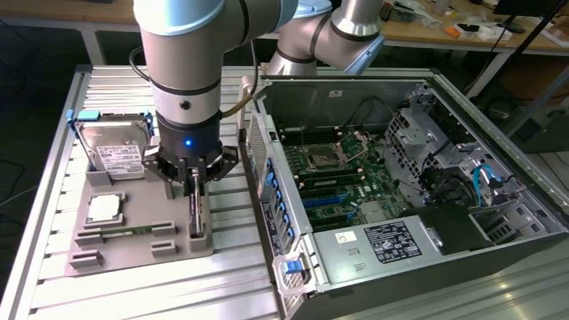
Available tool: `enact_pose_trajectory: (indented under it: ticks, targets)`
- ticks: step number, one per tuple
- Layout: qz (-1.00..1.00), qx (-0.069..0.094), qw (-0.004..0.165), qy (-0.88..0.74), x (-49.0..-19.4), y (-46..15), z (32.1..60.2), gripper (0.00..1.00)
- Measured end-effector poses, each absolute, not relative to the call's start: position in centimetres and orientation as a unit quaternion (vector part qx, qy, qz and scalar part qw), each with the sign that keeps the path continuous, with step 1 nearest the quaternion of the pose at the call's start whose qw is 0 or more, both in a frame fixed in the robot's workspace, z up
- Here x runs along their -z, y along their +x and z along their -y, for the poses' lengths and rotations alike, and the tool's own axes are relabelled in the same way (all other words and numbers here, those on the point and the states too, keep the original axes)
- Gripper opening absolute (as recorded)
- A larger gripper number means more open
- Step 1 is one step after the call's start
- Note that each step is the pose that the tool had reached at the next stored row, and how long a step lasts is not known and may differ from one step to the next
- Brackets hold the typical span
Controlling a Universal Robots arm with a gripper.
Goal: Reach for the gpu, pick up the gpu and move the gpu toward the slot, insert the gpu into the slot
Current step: 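Pick up the gpu and move the gpu toward the slot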
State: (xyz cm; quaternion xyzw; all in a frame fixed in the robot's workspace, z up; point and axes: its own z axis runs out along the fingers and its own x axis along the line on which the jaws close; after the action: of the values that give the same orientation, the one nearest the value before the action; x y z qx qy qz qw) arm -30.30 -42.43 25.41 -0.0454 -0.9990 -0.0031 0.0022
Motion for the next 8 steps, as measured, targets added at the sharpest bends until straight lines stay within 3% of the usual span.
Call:
enact_pose_trajectory:
  ticks: [8]
  targets:
    - [0.999, -0.001, 0.002, -0.045, -26.30, -30.30, 42.42, 0.27]
